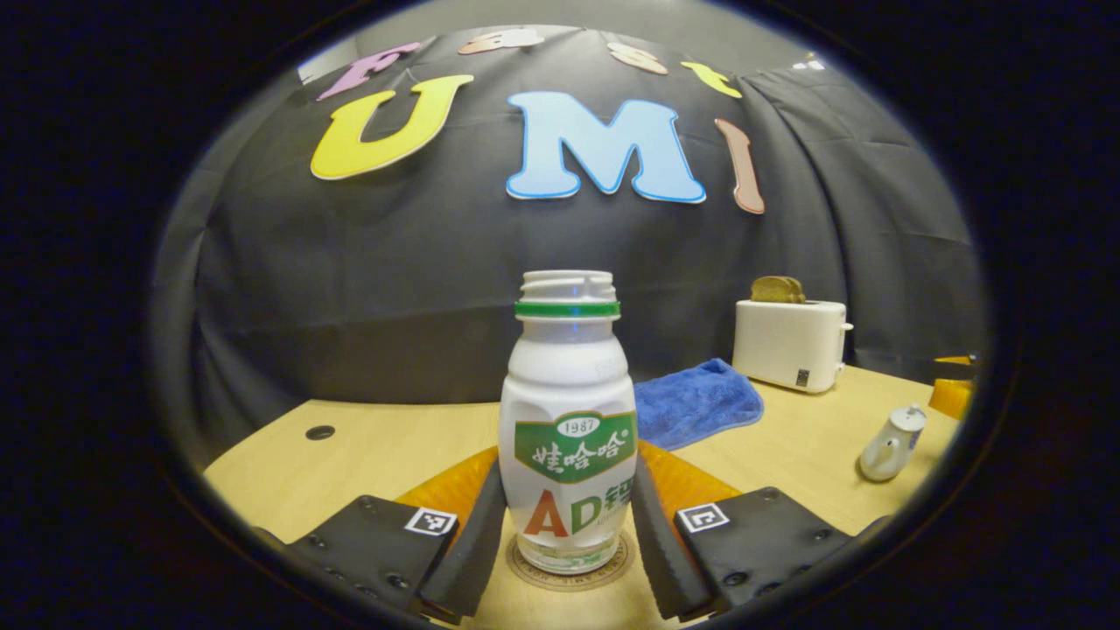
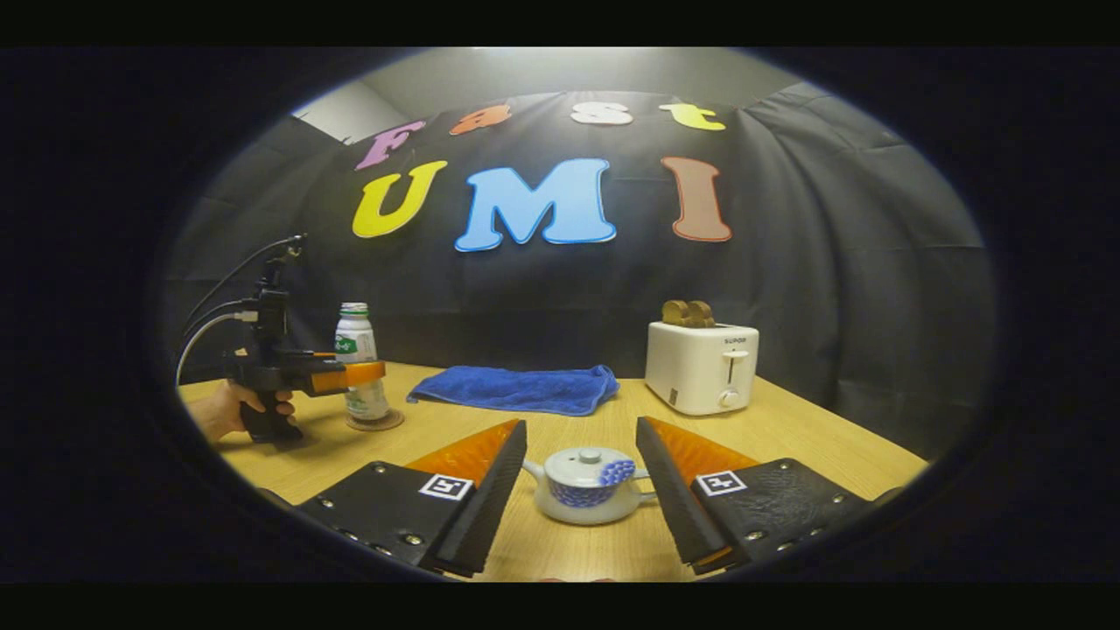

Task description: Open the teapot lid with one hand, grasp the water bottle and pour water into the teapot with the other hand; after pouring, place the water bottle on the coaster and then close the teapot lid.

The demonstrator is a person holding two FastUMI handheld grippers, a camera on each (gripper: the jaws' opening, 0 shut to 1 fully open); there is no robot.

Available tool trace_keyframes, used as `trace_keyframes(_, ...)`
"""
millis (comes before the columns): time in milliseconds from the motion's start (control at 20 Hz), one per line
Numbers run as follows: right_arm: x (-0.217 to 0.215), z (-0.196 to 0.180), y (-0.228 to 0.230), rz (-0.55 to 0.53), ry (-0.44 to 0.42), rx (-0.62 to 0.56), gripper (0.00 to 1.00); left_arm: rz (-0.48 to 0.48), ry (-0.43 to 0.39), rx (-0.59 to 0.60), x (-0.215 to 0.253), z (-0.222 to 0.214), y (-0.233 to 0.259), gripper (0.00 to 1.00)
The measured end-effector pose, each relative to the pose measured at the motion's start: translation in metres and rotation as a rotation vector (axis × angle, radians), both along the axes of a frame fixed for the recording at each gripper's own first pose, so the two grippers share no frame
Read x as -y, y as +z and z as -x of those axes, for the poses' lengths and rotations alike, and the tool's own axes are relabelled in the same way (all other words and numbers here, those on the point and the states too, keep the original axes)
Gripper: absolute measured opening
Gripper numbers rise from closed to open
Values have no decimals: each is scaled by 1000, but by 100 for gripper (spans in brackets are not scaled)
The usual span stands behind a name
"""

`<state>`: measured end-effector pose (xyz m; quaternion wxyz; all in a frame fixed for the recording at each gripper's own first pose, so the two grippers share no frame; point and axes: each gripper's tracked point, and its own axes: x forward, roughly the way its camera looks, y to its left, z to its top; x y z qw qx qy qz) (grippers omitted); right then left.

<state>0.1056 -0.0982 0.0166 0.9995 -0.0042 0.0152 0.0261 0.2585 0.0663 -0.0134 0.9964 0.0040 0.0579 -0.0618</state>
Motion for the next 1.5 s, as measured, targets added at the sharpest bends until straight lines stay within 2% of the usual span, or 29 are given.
trace_keyframes(50,0,0,0,-3,1,-1,78,-2,5,-12,-2,-2,-5,82)
trace_keyframes(100,0,0,-1,-7,2,-4,78,9,6,-11,-4,-2,-5,72)
trace_keyframes(200,-1,0,-1,-5,3,-6,77,29,9,-5,-6,-1,-3,77)
trace_keyframes(250,-1,0,-1,-1,1,-7,78,25,6,-12,-6,-3,-6,82)
trace_keyframes(300,1,-1,-3,7,-8,-13,78,22,12,-11,-7,-3,-7,79)
trace_keyframes(350,2,-1,-4,13,-13,-17,78,19,15,-15,-9,-2,-7,81)
trace_keyframes(500,2,-1,-6,5,-11,-24,78,52,27,5,-11,2,0,100)
trace_keyframes(600,2,-1,-5,7,-12,-25,78,68,28,16,-11,4,3,100)
trace_keyframes(900,-1,0,-6,5,1,-28,78,10,57,33,-19,18,7,100)
trace_keyframes(1050,-2,1,-5,0,6,-26,78,8,42,33,-15,31,9,100)
trace_keyframes(1200,-4,3,0,-3,12,-8,78,-15,60,36,-17,59,14,100)
trace_keyframes(1350,-11,9,3,-24,8,-6,78,7,41,85,-12,112,25,100)
trace_keyframes(1500,-38,29,7,-77,7,-26,80,30,37,124,8,167,34,100)
